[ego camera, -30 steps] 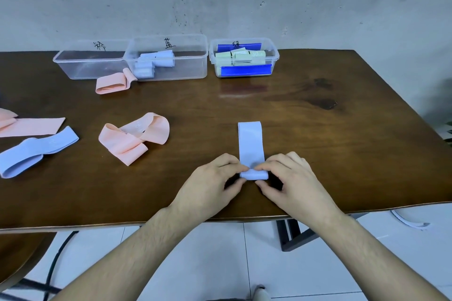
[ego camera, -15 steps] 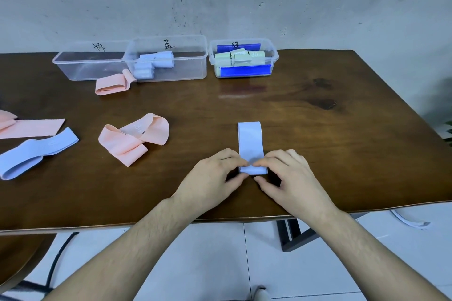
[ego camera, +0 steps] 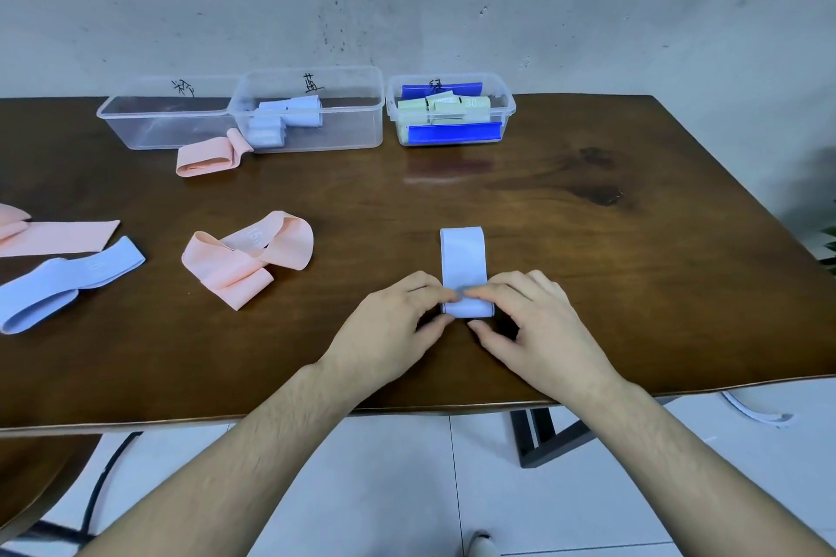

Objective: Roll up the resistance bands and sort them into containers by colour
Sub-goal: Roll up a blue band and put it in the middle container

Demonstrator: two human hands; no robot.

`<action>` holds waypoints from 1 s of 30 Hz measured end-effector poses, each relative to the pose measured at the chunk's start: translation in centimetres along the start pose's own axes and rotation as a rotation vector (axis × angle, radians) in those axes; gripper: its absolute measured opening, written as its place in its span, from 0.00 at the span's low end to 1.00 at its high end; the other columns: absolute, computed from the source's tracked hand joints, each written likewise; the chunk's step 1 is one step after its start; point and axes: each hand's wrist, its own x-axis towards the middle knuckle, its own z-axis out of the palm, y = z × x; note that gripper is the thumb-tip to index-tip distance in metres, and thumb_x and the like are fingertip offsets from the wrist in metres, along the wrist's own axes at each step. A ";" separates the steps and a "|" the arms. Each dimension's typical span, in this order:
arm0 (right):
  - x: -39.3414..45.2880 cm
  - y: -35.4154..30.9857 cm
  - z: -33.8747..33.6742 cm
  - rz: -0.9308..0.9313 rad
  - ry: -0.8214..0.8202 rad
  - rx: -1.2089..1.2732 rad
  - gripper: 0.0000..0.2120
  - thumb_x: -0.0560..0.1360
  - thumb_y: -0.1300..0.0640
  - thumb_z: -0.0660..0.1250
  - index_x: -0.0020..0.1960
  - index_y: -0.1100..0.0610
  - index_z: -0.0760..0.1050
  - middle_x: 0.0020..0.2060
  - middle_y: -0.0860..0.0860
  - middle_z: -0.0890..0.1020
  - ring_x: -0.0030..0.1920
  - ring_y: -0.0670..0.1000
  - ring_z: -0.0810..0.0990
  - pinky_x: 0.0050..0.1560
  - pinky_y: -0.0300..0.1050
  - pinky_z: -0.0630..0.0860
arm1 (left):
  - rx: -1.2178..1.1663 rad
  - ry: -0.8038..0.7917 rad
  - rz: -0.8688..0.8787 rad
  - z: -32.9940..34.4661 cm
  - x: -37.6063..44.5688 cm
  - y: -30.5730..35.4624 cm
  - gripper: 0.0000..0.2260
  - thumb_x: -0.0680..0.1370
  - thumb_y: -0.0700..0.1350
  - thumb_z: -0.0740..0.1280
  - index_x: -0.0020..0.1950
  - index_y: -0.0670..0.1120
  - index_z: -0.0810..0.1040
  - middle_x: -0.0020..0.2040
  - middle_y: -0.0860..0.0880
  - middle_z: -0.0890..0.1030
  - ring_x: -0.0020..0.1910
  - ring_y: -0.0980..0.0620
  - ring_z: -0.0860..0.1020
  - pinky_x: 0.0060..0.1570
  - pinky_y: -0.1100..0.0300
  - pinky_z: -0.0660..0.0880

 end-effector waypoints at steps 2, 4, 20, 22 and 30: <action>0.1 0.0 -0.1 -0.009 -0.017 -0.014 0.15 0.77 0.49 0.69 0.63 0.43 0.78 0.55 0.37 0.76 0.54 0.45 0.71 0.55 0.47 0.72 | 0.006 -0.014 -0.006 -0.1 0.2 0.0 0.11 0.80 0.48 0.67 0.62 0.50 0.81 0.55 0.59 0.77 0.37 0.66 0.72 0.41 0.70 0.70; 0.2 0.1 -0.2 -0.004 -0.026 -0.022 0.14 0.78 0.48 0.68 0.63 0.43 0.78 0.56 0.36 0.77 0.55 0.45 0.71 0.55 0.47 0.71 | 0.002 -0.026 -0.012 -0.2 0.3 0.0 0.12 0.80 0.49 0.67 0.63 0.51 0.80 0.56 0.59 0.76 0.36 0.64 0.73 0.42 0.67 0.72; 1.0 0.2 -0.1 -0.020 -0.032 0.001 0.11 0.78 0.50 0.69 0.61 0.43 0.77 0.55 0.36 0.77 0.54 0.45 0.71 0.55 0.47 0.71 | -0.013 0.047 0.024 -0.1 0.7 0.0 0.09 0.76 0.44 0.72 0.56 0.49 0.83 0.52 0.56 0.79 0.39 0.71 0.72 0.40 0.79 0.65; 0.9 0.2 0.0 -0.037 -0.023 0.006 0.10 0.78 0.50 0.69 0.59 0.44 0.78 0.54 0.36 0.77 0.53 0.45 0.72 0.53 0.49 0.72 | -0.014 0.058 0.028 -0.1 0.3 0.1 0.09 0.76 0.44 0.72 0.56 0.48 0.83 0.51 0.56 0.80 0.40 0.72 0.72 0.40 0.80 0.64; -1.2 -0.4 -0.4 -0.145 -0.030 0.024 0.09 0.79 0.48 0.68 0.59 0.42 0.78 0.53 0.33 0.78 0.51 0.43 0.72 0.51 0.44 0.70 | -0.026 0.062 0.049 -0.2 -2.5 0.8 0.10 0.75 0.45 0.74 0.55 0.49 0.83 0.50 0.58 0.79 0.36 0.72 0.71 0.37 0.80 0.63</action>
